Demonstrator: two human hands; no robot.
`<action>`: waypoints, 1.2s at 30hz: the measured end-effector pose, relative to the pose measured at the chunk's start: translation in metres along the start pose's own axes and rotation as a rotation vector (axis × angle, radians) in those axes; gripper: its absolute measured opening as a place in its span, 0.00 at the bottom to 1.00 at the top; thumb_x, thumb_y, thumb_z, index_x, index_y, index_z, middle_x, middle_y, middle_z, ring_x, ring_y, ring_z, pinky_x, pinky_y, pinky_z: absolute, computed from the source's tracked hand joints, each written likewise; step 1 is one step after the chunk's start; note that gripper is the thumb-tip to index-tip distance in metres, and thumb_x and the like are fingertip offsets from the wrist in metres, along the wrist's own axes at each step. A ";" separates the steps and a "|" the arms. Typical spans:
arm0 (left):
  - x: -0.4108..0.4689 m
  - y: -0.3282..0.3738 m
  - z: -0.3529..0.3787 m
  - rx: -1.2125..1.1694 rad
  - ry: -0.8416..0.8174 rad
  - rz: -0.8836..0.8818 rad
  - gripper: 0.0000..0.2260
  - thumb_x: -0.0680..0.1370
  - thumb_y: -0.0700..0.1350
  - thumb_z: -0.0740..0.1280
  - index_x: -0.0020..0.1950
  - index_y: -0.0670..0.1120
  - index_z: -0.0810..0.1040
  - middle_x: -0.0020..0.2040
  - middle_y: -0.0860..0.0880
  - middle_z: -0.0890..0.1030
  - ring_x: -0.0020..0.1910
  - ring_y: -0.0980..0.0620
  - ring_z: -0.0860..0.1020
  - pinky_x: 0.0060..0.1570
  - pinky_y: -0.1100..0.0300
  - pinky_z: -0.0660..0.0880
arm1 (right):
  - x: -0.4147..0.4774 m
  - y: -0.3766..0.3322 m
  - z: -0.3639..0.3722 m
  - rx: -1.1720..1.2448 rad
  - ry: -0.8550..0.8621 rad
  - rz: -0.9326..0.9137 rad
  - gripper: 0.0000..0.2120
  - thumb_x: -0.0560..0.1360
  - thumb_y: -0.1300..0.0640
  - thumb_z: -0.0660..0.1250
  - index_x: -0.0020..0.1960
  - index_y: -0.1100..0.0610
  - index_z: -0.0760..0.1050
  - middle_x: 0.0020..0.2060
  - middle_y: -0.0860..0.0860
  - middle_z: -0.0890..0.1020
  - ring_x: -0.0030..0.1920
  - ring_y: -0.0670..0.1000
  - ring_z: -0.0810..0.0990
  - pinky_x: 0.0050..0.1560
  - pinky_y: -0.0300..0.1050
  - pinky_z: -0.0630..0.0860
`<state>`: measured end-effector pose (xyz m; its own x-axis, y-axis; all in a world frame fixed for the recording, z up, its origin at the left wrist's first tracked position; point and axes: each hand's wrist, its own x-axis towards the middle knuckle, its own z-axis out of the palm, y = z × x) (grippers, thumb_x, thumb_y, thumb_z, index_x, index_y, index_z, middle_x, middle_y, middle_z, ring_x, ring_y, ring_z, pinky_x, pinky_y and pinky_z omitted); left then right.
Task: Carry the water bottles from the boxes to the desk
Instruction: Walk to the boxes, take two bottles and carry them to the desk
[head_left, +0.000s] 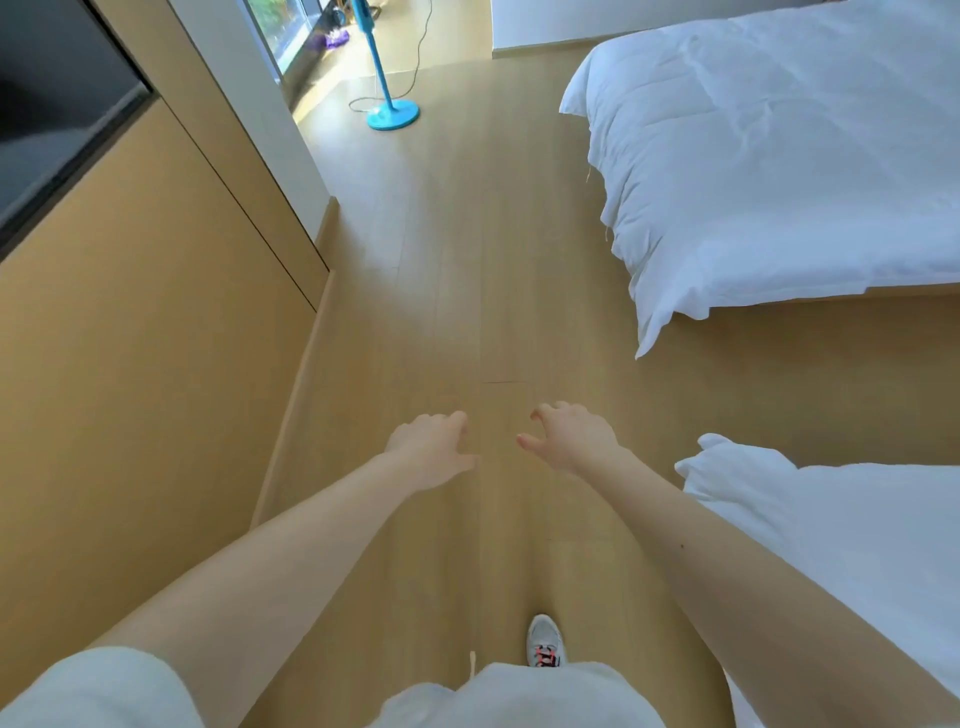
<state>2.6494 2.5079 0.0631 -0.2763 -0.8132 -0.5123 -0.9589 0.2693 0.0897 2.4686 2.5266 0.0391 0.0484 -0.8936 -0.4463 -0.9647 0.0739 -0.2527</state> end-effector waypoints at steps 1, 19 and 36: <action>0.009 0.004 -0.004 0.009 -0.011 -0.001 0.22 0.80 0.56 0.61 0.72 0.48 0.65 0.64 0.48 0.75 0.60 0.46 0.74 0.53 0.53 0.72 | 0.009 0.004 -0.005 0.004 -0.002 -0.003 0.26 0.81 0.41 0.55 0.73 0.53 0.64 0.67 0.54 0.71 0.67 0.55 0.69 0.60 0.51 0.70; 0.213 0.010 -0.098 0.059 -0.044 0.130 0.21 0.80 0.57 0.61 0.69 0.49 0.68 0.65 0.48 0.74 0.63 0.46 0.72 0.54 0.52 0.70 | 0.170 0.052 -0.089 0.031 0.044 0.103 0.26 0.81 0.42 0.56 0.73 0.53 0.62 0.69 0.53 0.70 0.67 0.55 0.69 0.60 0.50 0.70; 0.426 -0.062 -0.234 -0.122 -0.053 0.173 0.21 0.79 0.58 0.62 0.68 0.49 0.69 0.64 0.49 0.75 0.61 0.46 0.74 0.58 0.48 0.74 | 0.387 0.020 -0.210 -0.041 -0.005 0.156 0.26 0.81 0.42 0.56 0.74 0.53 0.62 0.70 0.52 0.69 0.68 0.54 0.68 0.62 0.50 0.69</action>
<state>2.5757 2.0241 0.0389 -0.4370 -0.7309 -0.5242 -0.8990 0.3358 0.2812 2.4136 2.0896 0.0414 -0.1020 -0.8702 -0.4821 -0.9702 0.1940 -0.1449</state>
